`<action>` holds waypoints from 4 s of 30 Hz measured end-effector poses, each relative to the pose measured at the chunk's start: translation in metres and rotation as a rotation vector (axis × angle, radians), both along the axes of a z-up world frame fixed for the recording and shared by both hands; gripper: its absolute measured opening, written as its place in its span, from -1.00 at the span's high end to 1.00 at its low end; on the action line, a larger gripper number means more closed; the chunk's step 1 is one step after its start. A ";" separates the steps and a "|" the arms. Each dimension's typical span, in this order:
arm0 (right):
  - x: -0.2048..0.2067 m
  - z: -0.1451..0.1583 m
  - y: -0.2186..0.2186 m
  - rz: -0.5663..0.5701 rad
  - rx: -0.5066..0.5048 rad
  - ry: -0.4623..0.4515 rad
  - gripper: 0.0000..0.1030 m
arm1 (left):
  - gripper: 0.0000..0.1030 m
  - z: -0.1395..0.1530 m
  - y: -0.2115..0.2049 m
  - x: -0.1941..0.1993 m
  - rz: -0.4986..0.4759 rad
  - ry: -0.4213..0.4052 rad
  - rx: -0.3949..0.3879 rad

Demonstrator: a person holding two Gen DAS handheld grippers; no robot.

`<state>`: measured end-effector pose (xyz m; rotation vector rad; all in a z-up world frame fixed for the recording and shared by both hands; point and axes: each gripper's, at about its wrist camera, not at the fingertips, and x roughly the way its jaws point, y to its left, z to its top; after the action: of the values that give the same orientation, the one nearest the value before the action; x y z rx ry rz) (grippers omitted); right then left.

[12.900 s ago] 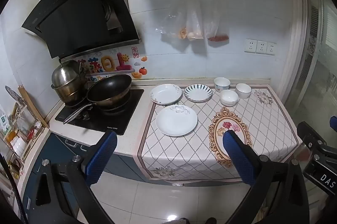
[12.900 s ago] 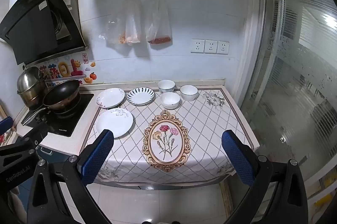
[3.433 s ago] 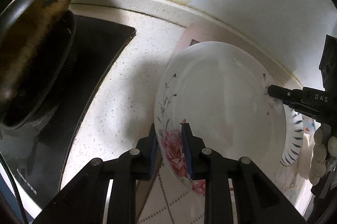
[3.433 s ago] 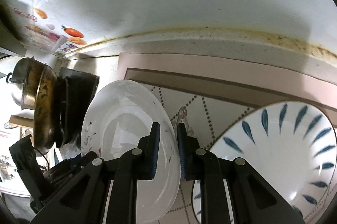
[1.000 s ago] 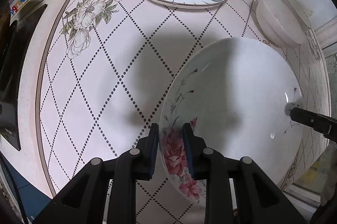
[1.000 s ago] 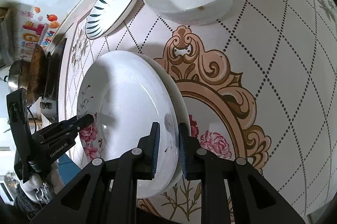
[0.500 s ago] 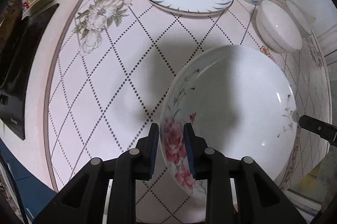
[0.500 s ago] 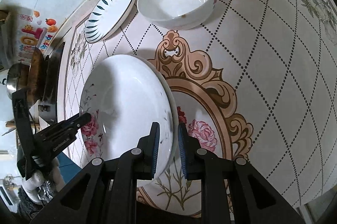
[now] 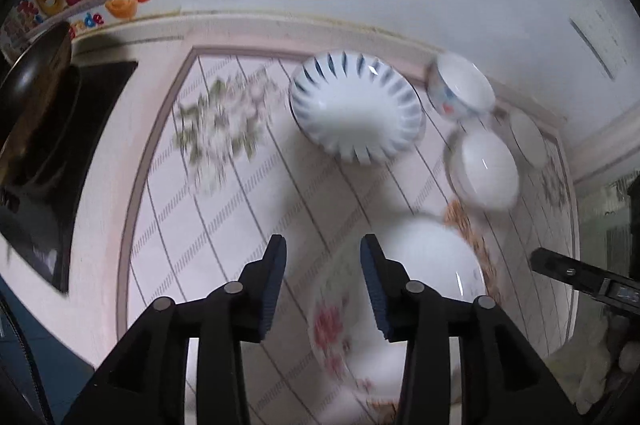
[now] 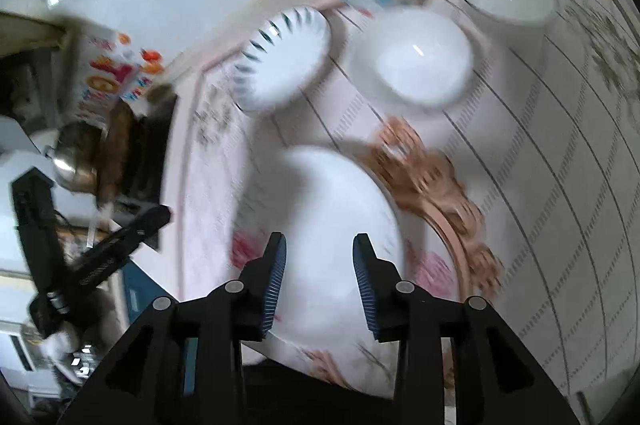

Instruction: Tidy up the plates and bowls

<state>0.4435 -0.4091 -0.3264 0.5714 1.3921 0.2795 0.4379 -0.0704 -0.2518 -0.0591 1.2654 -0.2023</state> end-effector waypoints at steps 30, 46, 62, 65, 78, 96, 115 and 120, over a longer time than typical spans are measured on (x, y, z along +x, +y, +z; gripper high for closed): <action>0.228 -0.119 0.017 -0.106 -0.121 0.158 0.11 | 0.31 -0.140 -0.016 0.198 -0.082 0.266 -0.035; 0.231 -0.136 0.041 -0.037 -0.190 0.140 0.77 | 0.61 -0.141 -0.009 0.202 -0.060 0.248 -0.057; 0.228 -0.116 0.046 -0.014 -0.201 0.105 0.77 | 0.62 -0.102 -0.001 0.178 -0.044 0.201 -0.048; 0.224 -0.103 0.047 -0.006 -0.194 0.095 0.77 | 0.62 -0.085 0.004 0.169 -0.042 0.185 -0.058; 0.147 -0.044 0.046 0.040 -0.158 0.069 0.77 | 0.62 -0.016 0.012 0.071 -0.079 0.130 -0.087; 0.001 -0.058 0.022 0.055 -0.156 0.139 0.77 | 0.62 -0.050 -0.030 -0.030 -0.139 0.240 -0.048; -0.031 -0.092 0.010 0.039 -0.152 0.191 0.77 | 0.61 -0.084 -0.050 -0.037 -0.167 0.295 0.024; -0.029 -0.097 0.015 0.054 -0.149 0.196 0.77 | 0.61 -0.088 -0.050 -0.037 -0.163 0.299 0.022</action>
<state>0.4150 -0.3938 -0.4230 0.4467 1.6044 0.1641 0.4008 -0.1201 -0.3397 0.0339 1.5723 -0.3293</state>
